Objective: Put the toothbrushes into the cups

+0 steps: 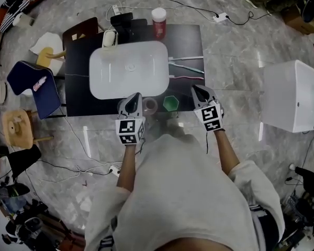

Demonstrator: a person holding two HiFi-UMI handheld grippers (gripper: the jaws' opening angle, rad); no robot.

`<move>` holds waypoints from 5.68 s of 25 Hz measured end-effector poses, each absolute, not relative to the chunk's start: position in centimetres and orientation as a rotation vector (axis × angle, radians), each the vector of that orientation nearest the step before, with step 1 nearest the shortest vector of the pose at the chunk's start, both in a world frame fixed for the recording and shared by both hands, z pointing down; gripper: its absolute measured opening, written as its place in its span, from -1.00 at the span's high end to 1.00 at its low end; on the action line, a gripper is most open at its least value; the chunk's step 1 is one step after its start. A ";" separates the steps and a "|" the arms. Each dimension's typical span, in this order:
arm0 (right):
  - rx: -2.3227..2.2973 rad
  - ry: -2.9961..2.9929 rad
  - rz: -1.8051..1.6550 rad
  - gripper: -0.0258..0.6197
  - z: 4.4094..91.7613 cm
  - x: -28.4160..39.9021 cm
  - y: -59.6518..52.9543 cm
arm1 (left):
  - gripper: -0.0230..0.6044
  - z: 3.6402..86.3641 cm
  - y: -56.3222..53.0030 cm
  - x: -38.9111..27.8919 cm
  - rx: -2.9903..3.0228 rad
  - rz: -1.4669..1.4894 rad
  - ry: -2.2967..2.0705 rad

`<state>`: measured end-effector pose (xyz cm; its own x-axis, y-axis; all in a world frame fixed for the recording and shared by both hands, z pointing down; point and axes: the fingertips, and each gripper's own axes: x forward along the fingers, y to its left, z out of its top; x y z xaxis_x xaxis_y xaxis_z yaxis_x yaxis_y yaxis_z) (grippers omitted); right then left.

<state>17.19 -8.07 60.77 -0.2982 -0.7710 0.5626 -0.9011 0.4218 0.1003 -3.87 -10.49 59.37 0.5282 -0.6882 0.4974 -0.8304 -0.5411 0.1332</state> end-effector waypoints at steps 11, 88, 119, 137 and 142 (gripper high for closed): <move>1.018 -2.053 0.044 0.88 63.7 15.6 -9.3 | 0.84 59.6 -10.4 -3.8 2.404 0.549 -1.257; 0.409 -1.853 -0.132 0.82 72.1 14.7 -23.5 | 0.84 58.4 -11.6 -4.9 2.372 0.532 -1.332; 1.485 -2.360 0.290 0.82 53.6 17.2 -18.9 | 0.84 56.3 -11.5 -3.7 2.534 0.481 -1.213; 1.578 -2.538 0.285 0.82 48.3 12.2 -12.4 | 0.84 55.0 -11.6 -3.5 2.585 0.461 -1.180; 1.527 -2.599 0.295 0.82 47.4 10.1 -12.4 | 0.84 54.6 -11.5 -4.5 2.564 0.445 -1.219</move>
<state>10.13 -12.38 47.44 -0.4867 -0.8517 0.1943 -0.8736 0.4741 -0.1100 -4.47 -11.53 54.62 0.5995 -0.7024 0.3837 -0.7844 -0.6110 0.1071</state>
